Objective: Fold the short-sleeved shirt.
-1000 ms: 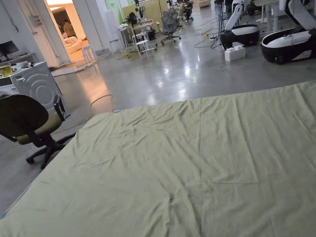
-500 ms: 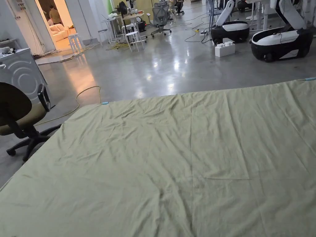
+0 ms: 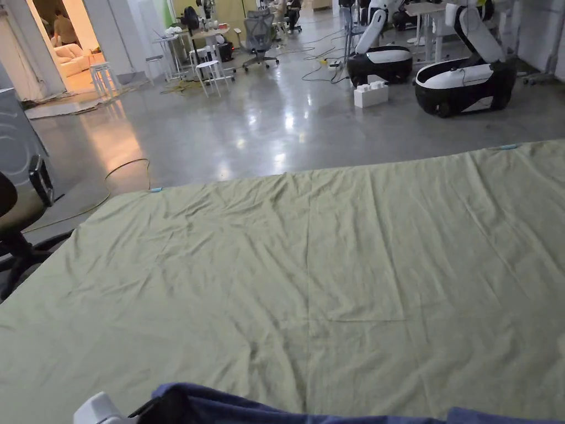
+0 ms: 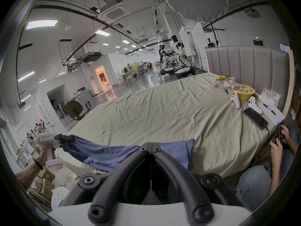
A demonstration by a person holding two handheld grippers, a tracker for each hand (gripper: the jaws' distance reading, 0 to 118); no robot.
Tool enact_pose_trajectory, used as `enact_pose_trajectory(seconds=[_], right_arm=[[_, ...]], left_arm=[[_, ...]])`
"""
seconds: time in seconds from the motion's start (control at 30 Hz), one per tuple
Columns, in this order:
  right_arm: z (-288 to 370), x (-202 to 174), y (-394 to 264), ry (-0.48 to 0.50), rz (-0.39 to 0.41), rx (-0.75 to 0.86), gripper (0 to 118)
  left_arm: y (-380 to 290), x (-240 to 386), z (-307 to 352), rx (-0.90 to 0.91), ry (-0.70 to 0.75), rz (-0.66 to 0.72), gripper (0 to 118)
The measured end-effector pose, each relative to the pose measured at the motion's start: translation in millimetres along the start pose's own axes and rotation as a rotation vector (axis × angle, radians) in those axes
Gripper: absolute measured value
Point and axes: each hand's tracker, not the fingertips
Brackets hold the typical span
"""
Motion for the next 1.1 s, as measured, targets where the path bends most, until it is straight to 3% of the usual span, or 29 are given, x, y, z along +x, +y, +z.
enact_pose_trajectory(seconds=[0.2, 0.33, 0.4, 0.5, 0.53, 0.57, 0.6, 0.73, 0.8, 0.83, 0.87, 0.9, 0.93, 1.03, 1.1], right_arm=[[4.8, 3.9, -9.3, 0.005, -0.036, 0.008, 0], [22.1, 10.6, -6.4, 0.001, -0.012, 0.033, 0], [34.7, 18.8, -6.5, -0.046, 0.026, 0.041, 0], [50.6, 45.9, -16.0, -0.116, 0.03, 0.026, 0], [54.3, 54.8, -19.1, -0.13, 0.008, 0.012, 0], [57.9, 62.1, -21.5, -0.148, -0.011, 0.0, 0], [60.8, 68.1, -24.2, -0.164, -0.02, -0.004, 1], [69.4, 89.4, -35.5, -0.196, -0.082, -0.007, 1], [68.5, 94.0, -37.1, -0.189, -0.118, -0.006, 1], [67.2, 96.0, -39.5, -0.188, -0.121, -0.004, 1], [65.2, 94.9, -40.2, -0.187, -0.119, -0.003, 1], [63.2, 93.5, -40.1, -0.183, -0.118, -0.002, 1], [60.5, 91.5, -39.7, -0.174, -0.117, -0.002, 1], [53.6, 82.4, -39.0, -0.142, -0.101, 0.001, 1], [50.6, 74.9, -37.5, -0.125, -0.078, 0.005, 1]], left_arm=[[-69.4, 126.8, -35.2, -0.105, -0.201, -0.142, 9], [-139.3, 187.1, -94.6, -0.229, -0.182, -0.188, 9], [-168.1, 200.6, -119.3, -0.304, -0.138, -0.208, 10], [-196.6, 206.5, -147.0, -0.395, -0.065, -0.298, 36], [-200.8, 206.3, -150.6, -0.406, -0.079, -0.303, 36], [-198.6, 206.0, -147.3, -0.398, -0.092, -0.278, 63], [-190.3, 203.7, -137.3, -0.387, -0.136, -0.238, 76], [-149.9, 189.1, -87.0, -0.195, -0.249, -0.089, 81], [-139.2, 176.7, -66.6, -0.098, -0.229, -0.04, 79], [-136.8, 170.3, -63.5, -0.102, -0.223, -0.021, 68], [-137.3, 164.7, -66.0, -0.136, -0.243, -0.037, 23], [-143.1, 164.5, -70.8, -0.163, -0.245, -0.057, 1], [-153.7, 166.1, -76.8, -0.189, -0.17, -0.097, 0], [-186.7, 166.4, -111.4, -0.362, -0.245, -0.065, 0], [-214.6, 176.3, -134.1, -0.462, -0.197, -0.109, 0]])
